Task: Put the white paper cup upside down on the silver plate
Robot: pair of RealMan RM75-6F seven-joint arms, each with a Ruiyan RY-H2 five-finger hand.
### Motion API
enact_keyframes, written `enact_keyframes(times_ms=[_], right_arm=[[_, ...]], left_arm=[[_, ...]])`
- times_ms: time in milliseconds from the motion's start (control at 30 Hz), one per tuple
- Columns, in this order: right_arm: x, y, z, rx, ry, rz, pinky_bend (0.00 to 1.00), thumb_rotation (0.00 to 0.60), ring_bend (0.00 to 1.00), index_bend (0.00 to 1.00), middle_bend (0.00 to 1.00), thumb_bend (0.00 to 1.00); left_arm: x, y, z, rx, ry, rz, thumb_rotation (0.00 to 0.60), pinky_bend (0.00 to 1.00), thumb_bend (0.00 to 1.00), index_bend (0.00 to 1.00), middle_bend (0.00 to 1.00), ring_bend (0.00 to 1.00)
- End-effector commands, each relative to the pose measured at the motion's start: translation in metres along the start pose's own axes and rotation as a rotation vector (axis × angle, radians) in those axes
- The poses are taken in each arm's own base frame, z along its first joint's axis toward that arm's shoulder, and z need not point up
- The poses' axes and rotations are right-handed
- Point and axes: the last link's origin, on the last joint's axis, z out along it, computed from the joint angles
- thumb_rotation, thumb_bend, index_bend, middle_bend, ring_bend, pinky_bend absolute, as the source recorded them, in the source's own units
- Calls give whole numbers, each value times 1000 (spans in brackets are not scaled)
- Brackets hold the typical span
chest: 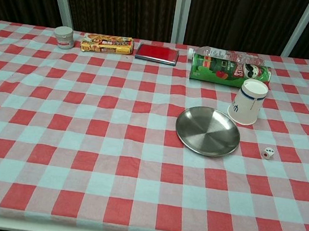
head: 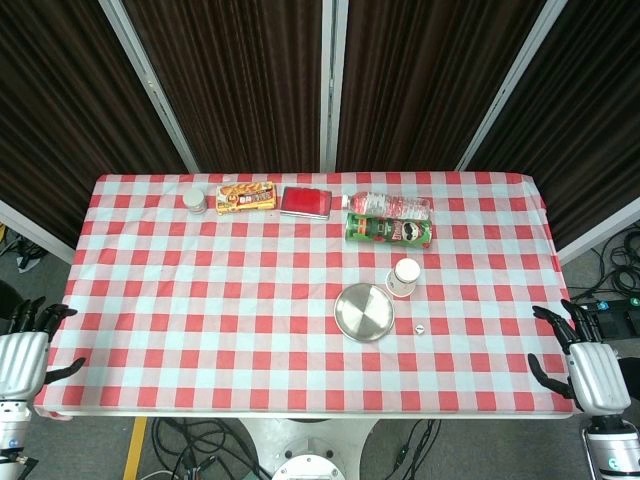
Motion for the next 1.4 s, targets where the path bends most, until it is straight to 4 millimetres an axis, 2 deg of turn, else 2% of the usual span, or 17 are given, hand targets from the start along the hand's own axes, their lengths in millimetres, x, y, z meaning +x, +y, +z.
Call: enact_keyframes(times_ms=[33,367,500,633,733,767,867,967,1200,1400], right_arm=[[-1,0,0,-2,-3,-1,64,600,35,163,234,306],[-4,-4,4,7,-23,-15,69,600,36,163,238,308],[-13,-13,17,34,-56,-71,121,600,124,183,312,307],[-30,-27,43,79,-132,-170,356,600,367,294,477,304],[-43,-38,65,110,-201,-211,546,600,550,329,601,304],[-47,-41,72,119,-221,-221,631,600,635,342,668,304],[-64,-49,94,145,-302,-270,801,600,813,372,847,278],[-83,-55,111,166,-372,-316,890,600,900,386,929,254],[-119,-66,135,204,-439,-363,933,600,935,393,964,251],[-137,-72,142,236,-472,-370,934,600,935,398,964,252]], left_arm=[[-1,1,1,-1,-5,-2,600,85,68,279,226,98],[-2,2,4,-5,-8,-14,600,85,67,279,226,98],[-5,2,4,-8,-17,-24,600,85,68,279,226,98],[-6,1,2,-3,-23,-30,600,84,68,279,226,98],[-7,0,2,5,-26,-36,600,85,68,279,226,98],[-7,0,2,5,-27,-38,600,84,67,279,226,98],[-9,0,3,2,-37,-36,600,85,67,279,226,98],[-8,0,3,5,-37,-36,600,85,67,279,226,98],[-9,0,3,12,-44,-35,600,85,68,279,226,98],[-9,-1,2,17,-48,-35,600,85,68,279,226,98]])
